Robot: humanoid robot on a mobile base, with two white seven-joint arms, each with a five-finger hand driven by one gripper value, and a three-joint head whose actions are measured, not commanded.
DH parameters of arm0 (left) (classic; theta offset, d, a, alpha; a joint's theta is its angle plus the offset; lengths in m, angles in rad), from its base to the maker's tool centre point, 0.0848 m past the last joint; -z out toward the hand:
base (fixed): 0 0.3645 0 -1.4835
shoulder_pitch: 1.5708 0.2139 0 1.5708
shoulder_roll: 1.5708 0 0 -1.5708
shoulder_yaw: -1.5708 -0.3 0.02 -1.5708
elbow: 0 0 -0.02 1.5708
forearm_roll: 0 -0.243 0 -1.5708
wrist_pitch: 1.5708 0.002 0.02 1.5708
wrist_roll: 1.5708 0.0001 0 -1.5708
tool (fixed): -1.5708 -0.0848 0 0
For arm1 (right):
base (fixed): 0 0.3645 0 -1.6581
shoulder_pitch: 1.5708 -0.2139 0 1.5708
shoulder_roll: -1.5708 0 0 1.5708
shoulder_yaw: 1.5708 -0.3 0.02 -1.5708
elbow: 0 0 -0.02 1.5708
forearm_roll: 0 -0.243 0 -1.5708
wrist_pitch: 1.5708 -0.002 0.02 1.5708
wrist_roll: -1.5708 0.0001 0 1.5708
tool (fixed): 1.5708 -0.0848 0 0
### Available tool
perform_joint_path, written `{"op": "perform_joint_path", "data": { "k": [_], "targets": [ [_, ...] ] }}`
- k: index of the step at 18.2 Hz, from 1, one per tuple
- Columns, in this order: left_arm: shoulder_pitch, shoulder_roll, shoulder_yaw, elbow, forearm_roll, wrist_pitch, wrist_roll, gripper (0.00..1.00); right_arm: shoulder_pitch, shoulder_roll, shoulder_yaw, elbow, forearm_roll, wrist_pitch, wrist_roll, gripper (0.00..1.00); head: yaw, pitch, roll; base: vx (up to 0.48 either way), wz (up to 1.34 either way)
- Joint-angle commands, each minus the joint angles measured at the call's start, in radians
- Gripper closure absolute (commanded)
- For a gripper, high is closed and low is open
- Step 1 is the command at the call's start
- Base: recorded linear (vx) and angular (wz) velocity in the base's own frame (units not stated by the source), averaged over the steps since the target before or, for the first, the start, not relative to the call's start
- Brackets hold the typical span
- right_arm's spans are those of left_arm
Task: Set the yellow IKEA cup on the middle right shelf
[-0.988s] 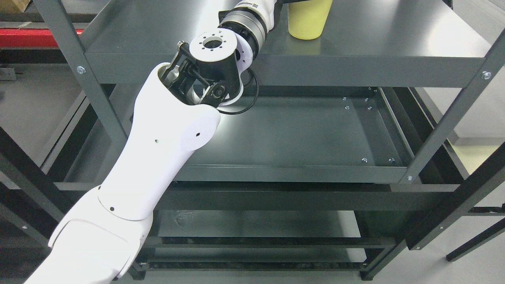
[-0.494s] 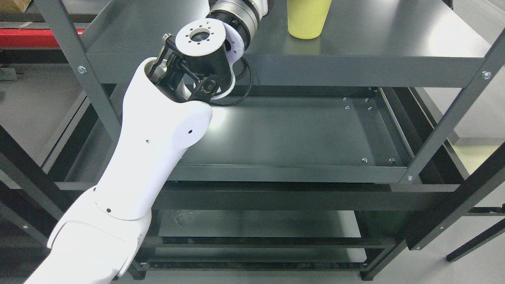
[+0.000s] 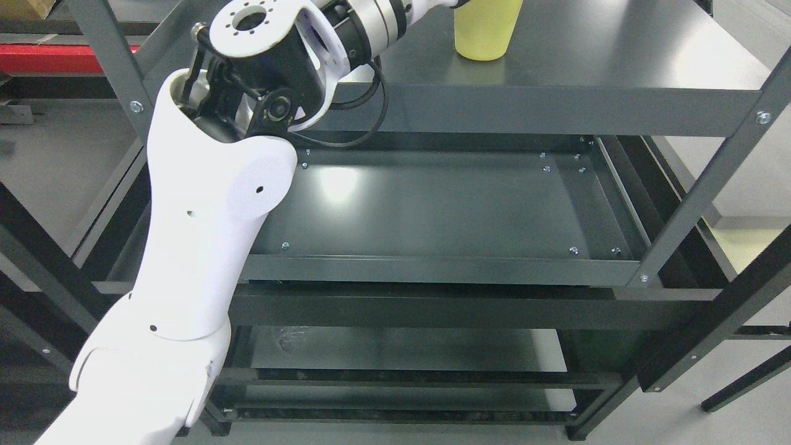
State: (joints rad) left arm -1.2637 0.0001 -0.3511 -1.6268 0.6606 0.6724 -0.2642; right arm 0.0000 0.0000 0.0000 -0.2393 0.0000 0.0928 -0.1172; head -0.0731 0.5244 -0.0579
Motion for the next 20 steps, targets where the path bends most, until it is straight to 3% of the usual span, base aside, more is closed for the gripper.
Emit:
{"op": "perform_joint_path", "data": {
  "k": [1,5,12,15,18,20],
  "targets": [
    [0.046,0.017,0.081,-0.076,-0.001,0.018,-0.361,0.06,0.014,-0.017,0.017,0.0,-0.025,0.001,0.001,0.01,0.0,0.0,0.0,-0.017,0.04],
    [0.154,0.083,-0.084,-0.076,0.001,0.016,-0.568,0.06,0.014,-0.017,0.017,0.0,-0.025,0.001,0.001,0.01,0.0,0.0,0.0,-0.034,0.11],
    [0.324,0.109,-0.348,-0.061,-0.004,0.013,-0.664,0.05,0.014,-0.017,0.017,0.0,-0.025,0.001,0.001,0.01,0.0,0.0,0.0,-0.021,0.08],
    [0.446,0.065,-0.33,0.069,-0.17,-0.038,-0.595,0.02,0.014,-0.017,0.017,0.0,-0.025,0.001,0.001,0.01,0.0,0.0,0.0,0.0,0.0],
    [0.544,0.017,-0.159,0.296,-0.36,-0.343,-0.312,0.02,0.014,-0.017,0.017,0.0,-0.025,0.001,0.001,0.01,0.0,0.0,0.0,0.0,0.0],
    [0.588,0.017,-0.082,0.334,-0.388,-0.445,-0.171,0.02,0.012,-0.017,0.017,0.0,-0.025,0.001,0.001,0.01,0.0,0.0,0.0,0.0,0.0]
  ]
}}
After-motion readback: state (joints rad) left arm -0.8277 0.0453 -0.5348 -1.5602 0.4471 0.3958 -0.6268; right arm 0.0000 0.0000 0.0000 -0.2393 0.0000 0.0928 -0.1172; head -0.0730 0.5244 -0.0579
